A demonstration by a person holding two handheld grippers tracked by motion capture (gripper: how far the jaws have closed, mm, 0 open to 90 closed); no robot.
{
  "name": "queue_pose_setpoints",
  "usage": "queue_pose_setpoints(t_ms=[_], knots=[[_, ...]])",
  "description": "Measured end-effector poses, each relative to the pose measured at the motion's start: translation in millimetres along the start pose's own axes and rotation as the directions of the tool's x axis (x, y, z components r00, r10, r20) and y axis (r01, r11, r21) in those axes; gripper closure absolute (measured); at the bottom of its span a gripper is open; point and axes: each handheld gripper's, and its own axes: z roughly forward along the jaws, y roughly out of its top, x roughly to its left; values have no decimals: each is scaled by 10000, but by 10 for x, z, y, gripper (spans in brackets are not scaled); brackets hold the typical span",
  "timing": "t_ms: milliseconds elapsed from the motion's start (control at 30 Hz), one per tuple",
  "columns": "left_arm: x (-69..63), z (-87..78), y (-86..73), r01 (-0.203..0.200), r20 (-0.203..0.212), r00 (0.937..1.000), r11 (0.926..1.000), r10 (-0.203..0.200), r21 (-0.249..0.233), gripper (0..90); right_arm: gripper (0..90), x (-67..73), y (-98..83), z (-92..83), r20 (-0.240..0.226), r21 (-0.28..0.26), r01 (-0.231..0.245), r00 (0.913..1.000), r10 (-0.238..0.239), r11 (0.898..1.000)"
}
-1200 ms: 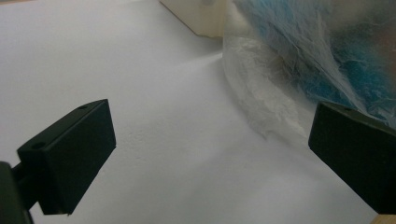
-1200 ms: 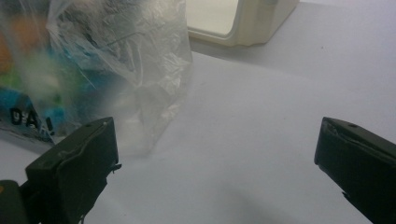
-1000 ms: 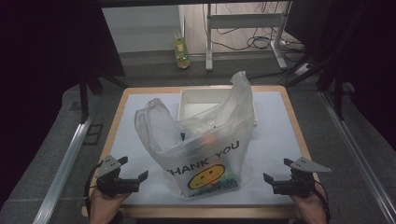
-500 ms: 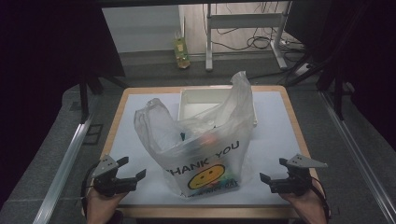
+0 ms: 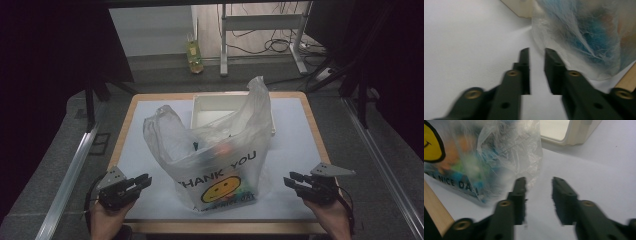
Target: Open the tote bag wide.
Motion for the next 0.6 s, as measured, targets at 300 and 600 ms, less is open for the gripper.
queue_pose_setpoints(t_ms=[300,600], knots=[[-89,-91,99,-104,109,9999,9999,105,-129,892,893,47,113,-5,-563,95,596,9967,-590,9982],[-110,-220,196,41,906,9959,9996,-17,-268,891,893,101,290,-73,-486,-179,696,9963,-704,9974]])
